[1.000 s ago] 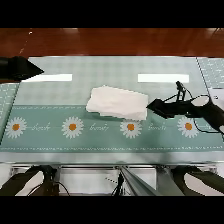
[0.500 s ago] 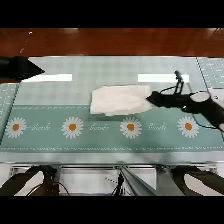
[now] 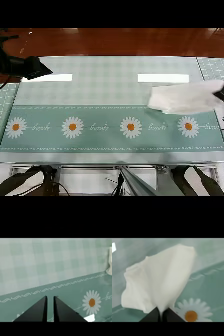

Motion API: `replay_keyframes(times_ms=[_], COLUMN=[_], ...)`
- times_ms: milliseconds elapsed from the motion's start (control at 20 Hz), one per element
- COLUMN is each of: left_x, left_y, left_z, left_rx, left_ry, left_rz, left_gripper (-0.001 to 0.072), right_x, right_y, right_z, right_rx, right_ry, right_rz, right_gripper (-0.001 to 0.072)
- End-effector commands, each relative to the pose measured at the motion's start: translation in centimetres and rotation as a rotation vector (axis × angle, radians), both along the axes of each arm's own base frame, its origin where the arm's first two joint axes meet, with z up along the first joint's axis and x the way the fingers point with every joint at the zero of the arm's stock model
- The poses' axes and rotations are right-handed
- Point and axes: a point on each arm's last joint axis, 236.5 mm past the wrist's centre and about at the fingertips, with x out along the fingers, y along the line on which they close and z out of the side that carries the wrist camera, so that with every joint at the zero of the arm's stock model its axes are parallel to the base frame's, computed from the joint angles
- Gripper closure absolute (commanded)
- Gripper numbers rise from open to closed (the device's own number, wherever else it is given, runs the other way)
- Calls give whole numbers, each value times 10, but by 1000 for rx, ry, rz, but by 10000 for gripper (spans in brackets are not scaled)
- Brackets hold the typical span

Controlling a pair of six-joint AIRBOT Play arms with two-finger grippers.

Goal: Fold the shirts.

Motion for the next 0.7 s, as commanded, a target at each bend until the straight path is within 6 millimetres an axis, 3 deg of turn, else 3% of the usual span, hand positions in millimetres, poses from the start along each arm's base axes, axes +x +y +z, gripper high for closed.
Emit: replay_keyframes(times_ms=[0,200,400,500,650], left_x=[7,14,14,16,23], left_y=[-4,-2,-2,-2,0], left_z=[-22,-32,-32,-31,-29], left_rx=[22,36,45,50,53], left_ry=[20,13,0,-12,-36], left_rz=[-64,-85,-100,-104,-85], left_gripper=[594,594,594,594,594], right_x=[-102,-185,-271,-299,-315], right_y=[-62,-76,-89,-86,-81], right_z=[0,-6,8,16,23], right_rx=[-25,24,-103,-134,-142], right_ry=[201,370,541,598,589], right_rz=[-353,-616,-854,-934,-1014], right_gripper=[685,685,684,684,680])
